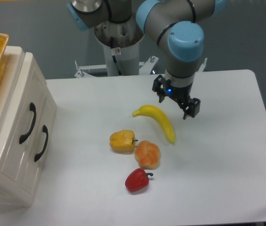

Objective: Slide the top white drawer open
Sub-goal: 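Move the gripper over the fruit toward the cabinet's top drawer handle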

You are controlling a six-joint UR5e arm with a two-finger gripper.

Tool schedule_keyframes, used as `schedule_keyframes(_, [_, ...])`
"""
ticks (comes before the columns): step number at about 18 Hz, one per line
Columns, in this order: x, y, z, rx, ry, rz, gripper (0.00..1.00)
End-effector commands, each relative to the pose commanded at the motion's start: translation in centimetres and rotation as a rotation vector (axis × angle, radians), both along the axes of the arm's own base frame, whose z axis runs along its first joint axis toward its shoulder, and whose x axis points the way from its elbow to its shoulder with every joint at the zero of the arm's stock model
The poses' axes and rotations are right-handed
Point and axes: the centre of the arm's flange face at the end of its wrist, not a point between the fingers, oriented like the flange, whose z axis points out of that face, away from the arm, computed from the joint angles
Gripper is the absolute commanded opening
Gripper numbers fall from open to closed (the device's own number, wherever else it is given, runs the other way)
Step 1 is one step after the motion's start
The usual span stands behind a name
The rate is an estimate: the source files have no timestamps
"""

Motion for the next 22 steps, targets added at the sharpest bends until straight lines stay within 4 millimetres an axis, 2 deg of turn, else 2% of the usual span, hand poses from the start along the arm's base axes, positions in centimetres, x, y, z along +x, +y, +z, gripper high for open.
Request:
schedule_keyframes(6, [3.6, 2.9, -0.5, -0.004, -0.011, 0.132, 1.00])
schedule_keyframes(9, [4.3, 3.3, -0.3, 0.004, -0.015, 0.146, 1.00])
schedule_keyframes(11, [5.7, 4.3, -0.3, 0.008, -0.020, 0.174, 1.00])
schedule_keyframes(16, [6.4, 4.8, -0.4, 0.007, -0.022, 0.224, 1.00])
schedule_keyframes(20, [8.2, 5.9, -0.4, 0.004, -0.025, 0.326, 1.00])
schedule_keyframes(22, [9.5, 6.7, -0.4, 0.001, -0.024, 0.324, 1.00])
